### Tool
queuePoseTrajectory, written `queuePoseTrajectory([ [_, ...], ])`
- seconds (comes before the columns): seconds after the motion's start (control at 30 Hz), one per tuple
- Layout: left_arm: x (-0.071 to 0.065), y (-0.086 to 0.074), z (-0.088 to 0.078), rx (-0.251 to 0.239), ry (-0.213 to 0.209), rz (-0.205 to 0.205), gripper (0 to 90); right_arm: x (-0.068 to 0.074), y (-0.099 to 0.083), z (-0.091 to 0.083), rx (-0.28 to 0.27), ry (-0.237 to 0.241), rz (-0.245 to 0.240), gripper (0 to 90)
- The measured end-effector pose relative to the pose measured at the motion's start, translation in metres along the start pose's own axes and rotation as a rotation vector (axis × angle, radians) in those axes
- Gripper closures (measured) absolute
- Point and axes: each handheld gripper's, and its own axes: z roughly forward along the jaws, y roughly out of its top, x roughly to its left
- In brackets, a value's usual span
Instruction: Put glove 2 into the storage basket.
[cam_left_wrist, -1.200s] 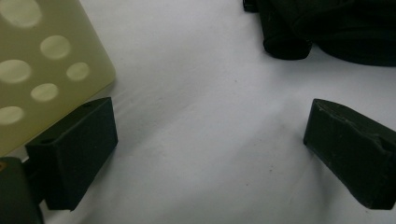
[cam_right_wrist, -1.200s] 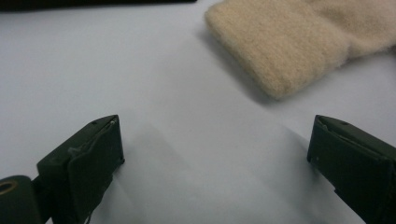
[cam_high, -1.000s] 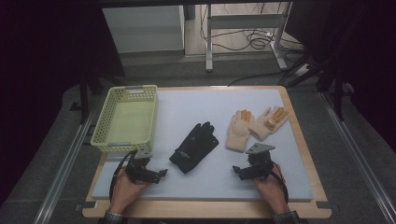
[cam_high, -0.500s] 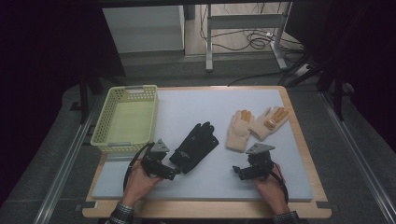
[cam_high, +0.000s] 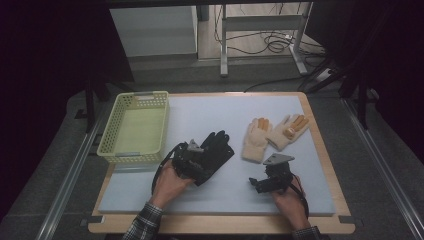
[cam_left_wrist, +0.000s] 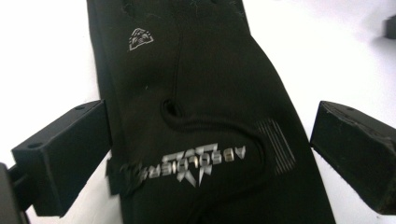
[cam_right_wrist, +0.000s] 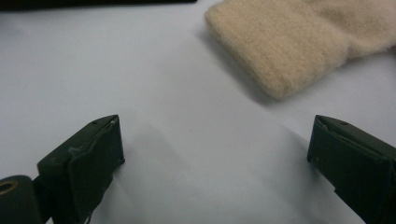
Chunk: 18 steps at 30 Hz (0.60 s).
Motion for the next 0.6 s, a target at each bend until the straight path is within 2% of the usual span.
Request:
queuePoseTrajectory([
  [0.13, -0.003, 0.002, 0.011, 0.033, 0.031, 0.015, 0.0, 0.0, 0.0, 0.0, -0.001, 0.001, 0.001, 3.3],
  [0.23, 0.003, 0.002, 0.019, 0.058, 0.07, 0.021, 0.0, 0.0, 0.0, 0.0, 0.0, 0.001, 0.001, 3.3],
  [0.27, 0.003, 0.002, 0.019, 0.058, 0.07, 0.021, 0.0, 0.0, 0.0, 0.0, 0.0, 0.001, 0.001, 3.3],
  [0.3, 0.008, 0.0, 0.022, 0.06, 0.059, -0.006, 0.0, 0.0, 0.0, 0.0, 0.0, 0.001, 0.002, 3.2],
  [0.33, 0.011, -0.001, 0.023, 0.058, 0.042, -0.018, 0.0, 0.0, 0.0, 0.0, 0.0, 0.001, 0.002, 3.2],
  [0.37, 0.011, -0.001, 0.023, 0.058, 0.042, -0.018, 0.0, 0.0, 0.0, 0.0, 0.0, 0.001, 0.002, 3.3],
  [0.4, 0.013, -0.003, 0.026, 0.055, 0.02, -0.041, 0.0, 0.0, 0.0, 0.0, 0.0, 0.0, 0.002, 3.2],
  [0.53, 0.006, -0.002, 0.026, 0.072, 0.013, -0.021, 0.0, 0.0, 0.0, 0.0, 0.0, 0.0, 0.002, 3.2],
  [0.57, 0.0, 0.0, 0.027, 0.09, 0.033, 0.015, 0.0, 0.0, 0.0, 0.0, 0.0, 0.0, 0.002, 3.2],
  [0.6, 0.0, 0.0, 0.027, 0.097, 0.031, 0.018, 0.0, 0.0, 0.0, 0.0, 0.0, 0.0, 0.002, 3.2],
])
